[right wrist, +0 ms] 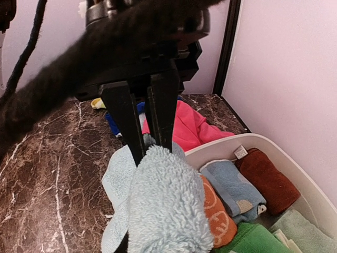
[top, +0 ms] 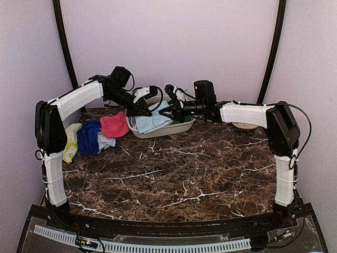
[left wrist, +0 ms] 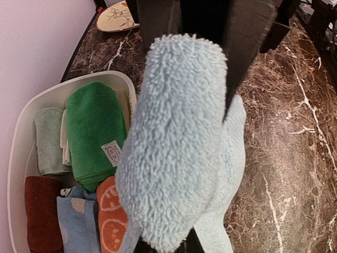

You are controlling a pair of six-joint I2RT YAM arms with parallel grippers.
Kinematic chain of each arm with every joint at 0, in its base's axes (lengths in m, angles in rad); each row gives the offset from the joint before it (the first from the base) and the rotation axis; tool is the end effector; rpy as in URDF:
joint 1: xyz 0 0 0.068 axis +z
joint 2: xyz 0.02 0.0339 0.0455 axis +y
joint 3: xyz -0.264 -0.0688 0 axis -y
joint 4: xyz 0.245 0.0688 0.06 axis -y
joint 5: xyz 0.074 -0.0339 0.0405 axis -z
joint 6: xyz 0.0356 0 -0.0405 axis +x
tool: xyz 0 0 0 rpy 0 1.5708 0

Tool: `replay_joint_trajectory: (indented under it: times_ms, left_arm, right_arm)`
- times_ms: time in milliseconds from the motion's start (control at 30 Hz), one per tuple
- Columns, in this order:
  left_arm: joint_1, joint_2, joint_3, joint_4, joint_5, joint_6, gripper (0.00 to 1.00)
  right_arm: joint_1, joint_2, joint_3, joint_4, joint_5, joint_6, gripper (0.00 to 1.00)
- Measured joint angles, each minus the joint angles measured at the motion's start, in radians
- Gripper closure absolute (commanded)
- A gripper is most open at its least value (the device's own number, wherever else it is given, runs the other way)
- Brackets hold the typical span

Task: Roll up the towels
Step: Pass from the right arm to the left

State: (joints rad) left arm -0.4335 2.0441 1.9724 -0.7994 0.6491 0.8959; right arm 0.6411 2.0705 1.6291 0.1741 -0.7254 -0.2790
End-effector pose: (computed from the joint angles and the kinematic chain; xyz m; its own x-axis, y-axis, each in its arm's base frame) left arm 0.4038 -0.2106 0.3125 0.1033 0.6376 -0.7634 0.9719 0.0986 0.2139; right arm 0.3792 0.3124 0.2682 0.0610 -0.2116 -0.9754 -0.9815 0.1651 -0.0972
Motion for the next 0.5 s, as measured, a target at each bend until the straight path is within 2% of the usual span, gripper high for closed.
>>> replay_joint_trajectory:
  times_ms: [100, 200, 300, 367, 500]
  left_arm:
    - [-0.002, 0.003, -0.002, 0.071, -0.077, -0.034, 1.00]
    - [-0.013, 0.003, -0.055, 0.287, -0.257, -0.048, 1.00]
    - [-0.022, 0.050, -0.093, 0.550, -0.479, -0.002, 1.00]
    - [-0.014, 0.127, -0.058, 0.689, -0.590, 0.041, 1.00]
    - [0.016, 0.370, 0.135, 0.911, -0.784, 0.153, 1.00]
  right_arm:
    - [0.000, 0.000, -0.008, 0.056, 0.085, 0.025, 0.54]
    - [-0.010, -0.003, -0.045, 0.172, 0.201, 0.061, 0.54]
    - [-0.043, -0.031, -0.146, 0.303, 0.288, 0.115, 0.54]
    - [-0.062, -0.057, -0.198, 0.350, 0.316, 0.134, 0.54]
    - [-0.093, -0.120, -0.287, 0.435, 0.351, 0.159, 0.55]
